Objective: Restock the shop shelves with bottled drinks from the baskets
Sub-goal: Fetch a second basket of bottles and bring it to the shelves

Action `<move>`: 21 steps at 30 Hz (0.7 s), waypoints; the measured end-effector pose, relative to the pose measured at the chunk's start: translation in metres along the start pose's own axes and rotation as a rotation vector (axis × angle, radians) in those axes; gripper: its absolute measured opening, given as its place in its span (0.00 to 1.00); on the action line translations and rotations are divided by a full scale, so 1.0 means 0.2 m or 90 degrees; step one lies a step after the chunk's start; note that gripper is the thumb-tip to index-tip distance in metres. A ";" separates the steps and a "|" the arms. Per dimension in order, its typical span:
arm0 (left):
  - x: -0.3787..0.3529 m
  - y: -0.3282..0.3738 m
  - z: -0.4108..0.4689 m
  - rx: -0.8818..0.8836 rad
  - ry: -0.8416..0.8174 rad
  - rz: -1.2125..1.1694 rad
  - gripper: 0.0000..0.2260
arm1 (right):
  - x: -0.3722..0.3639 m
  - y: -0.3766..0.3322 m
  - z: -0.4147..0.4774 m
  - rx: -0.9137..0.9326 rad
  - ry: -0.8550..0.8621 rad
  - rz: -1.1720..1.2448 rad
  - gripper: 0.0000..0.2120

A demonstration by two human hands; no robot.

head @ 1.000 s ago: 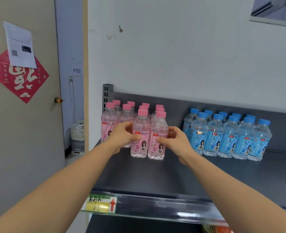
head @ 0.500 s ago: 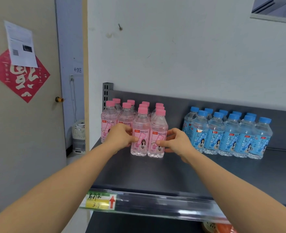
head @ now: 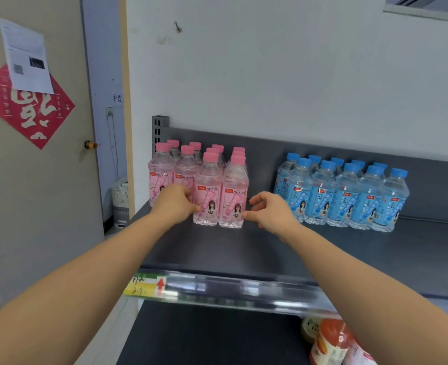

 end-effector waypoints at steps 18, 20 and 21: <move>-0.16 0.45 -0.64 -0.262 -0.050 0.175 0.14 | 0.59 0.22 -0.88 -0.015 0.113 -0.328 0.12; -0.24 0.53 -0.74 -0.302 -0.069 0.148 0.13 | 0.65 0.27 -1.03 -0.046 0.134 -0.343 0.13; -0.28 0.57 -0.79 -0.320 -0.086 0.139 0.13 | 0.68 0.30 -1.10 -0.064 0.140 -0.350 0.13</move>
Point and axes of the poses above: each hand's wrist, its own z-axis towards the middle knuckle, its own x-axis out of the back of the hand, y = z × x, the point moved 3 cm from there along z, towards the middle knuckle, and after that the axes turned 4 degrees about -x, right-handed, at the moved point
